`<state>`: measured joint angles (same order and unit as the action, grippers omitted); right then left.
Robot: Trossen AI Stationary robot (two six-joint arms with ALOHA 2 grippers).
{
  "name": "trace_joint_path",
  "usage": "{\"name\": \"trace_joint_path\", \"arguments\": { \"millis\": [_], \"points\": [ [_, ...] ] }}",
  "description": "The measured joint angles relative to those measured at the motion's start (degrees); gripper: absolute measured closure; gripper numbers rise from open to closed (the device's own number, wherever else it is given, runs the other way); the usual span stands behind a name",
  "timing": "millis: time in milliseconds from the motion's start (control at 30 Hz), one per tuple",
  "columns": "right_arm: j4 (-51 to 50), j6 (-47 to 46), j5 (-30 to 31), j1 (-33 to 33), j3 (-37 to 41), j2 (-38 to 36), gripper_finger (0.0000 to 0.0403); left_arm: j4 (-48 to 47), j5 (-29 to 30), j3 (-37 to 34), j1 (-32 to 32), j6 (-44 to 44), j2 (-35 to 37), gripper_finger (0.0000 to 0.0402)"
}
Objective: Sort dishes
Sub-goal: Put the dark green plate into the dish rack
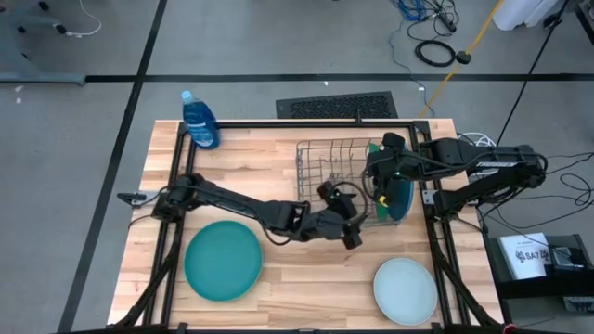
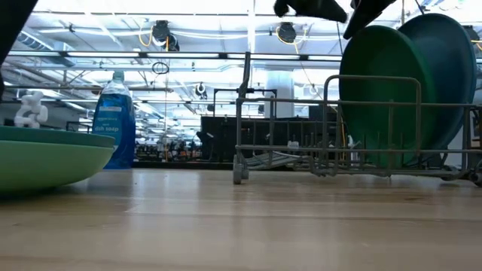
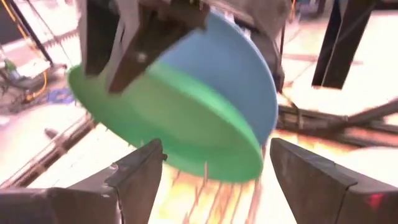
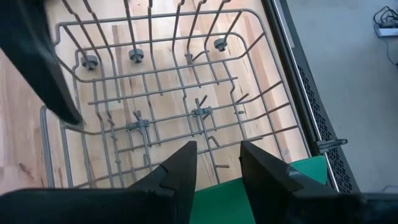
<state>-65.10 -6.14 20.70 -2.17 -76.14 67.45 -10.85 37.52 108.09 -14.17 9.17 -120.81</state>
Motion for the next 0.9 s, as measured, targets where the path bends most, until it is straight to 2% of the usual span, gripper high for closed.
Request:
{"name": "trace_joint_path", "arguments": {
  "millis": [133, 233, 900],
  "points": [
    [0.7, 0.7, -0.3, 0.0, 0.1, -0.6, 0.0287, -7.7, 0.1, 0.0, -0.6, 3.5, 1.8, 0.0109],
    [2.2, 1.0, -0.3, 0.0, 0.1, -0.7, 0.0287, -9.3, 0.0, 0.0, -0.6, 3.9, 1.7, 0.0109],
    [7.1, 2.9, -0.1, -0.1, 0.0, -0.7, 0.0287, -11.2, 0.1, 0.0, -0.5, 3.6, 1.7, 0.0109]
  ]
}}
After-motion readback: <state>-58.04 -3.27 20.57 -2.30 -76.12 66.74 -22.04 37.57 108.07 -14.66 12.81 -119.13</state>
